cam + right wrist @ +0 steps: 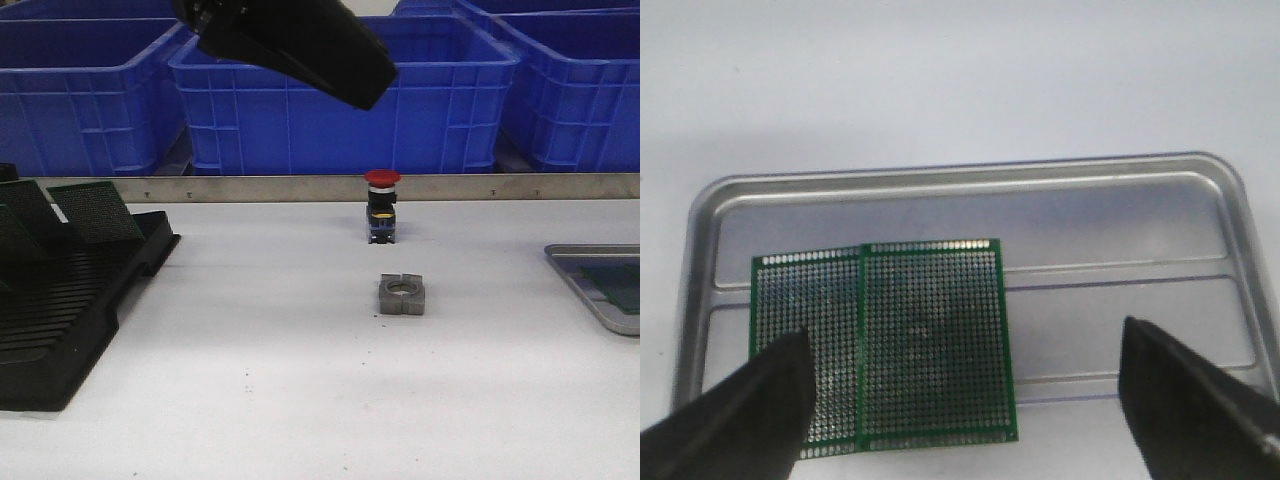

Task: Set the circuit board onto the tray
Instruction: 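Lower the board onto the first board in the tray and release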

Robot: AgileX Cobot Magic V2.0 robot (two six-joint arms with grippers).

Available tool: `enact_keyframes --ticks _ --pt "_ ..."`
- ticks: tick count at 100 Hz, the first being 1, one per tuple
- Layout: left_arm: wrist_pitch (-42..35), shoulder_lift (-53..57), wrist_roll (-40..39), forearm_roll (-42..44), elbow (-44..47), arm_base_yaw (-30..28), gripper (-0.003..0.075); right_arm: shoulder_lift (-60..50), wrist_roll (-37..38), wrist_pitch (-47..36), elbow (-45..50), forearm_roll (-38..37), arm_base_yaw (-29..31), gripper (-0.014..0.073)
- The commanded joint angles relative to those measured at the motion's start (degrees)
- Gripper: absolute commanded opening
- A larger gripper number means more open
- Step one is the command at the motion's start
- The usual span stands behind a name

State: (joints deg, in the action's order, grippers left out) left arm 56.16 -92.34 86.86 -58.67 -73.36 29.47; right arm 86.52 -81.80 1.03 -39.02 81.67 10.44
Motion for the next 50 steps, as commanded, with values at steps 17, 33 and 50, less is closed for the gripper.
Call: enact_keyframes --ticks 17,33,50 --pt "0.75 2.32 -4.19 -4.09 -2.39 -4.31 0.0159 -8.63 -1.58 8.34 -1.6 0.36 0.45 0.0519" --pt "4.47 2.32 -7.17 -4.09 -2.41 -9.66 -0.0017 -12.32 -1.58 15.58 -1.6 0.36 0.45 0.0176" --pt "8.6 2.32 -10.04 -4.09 -2.41 -15.24 -0.0017 -15.93 -1.58 23.19 -1.6 0.3 0.45 -0.0063"
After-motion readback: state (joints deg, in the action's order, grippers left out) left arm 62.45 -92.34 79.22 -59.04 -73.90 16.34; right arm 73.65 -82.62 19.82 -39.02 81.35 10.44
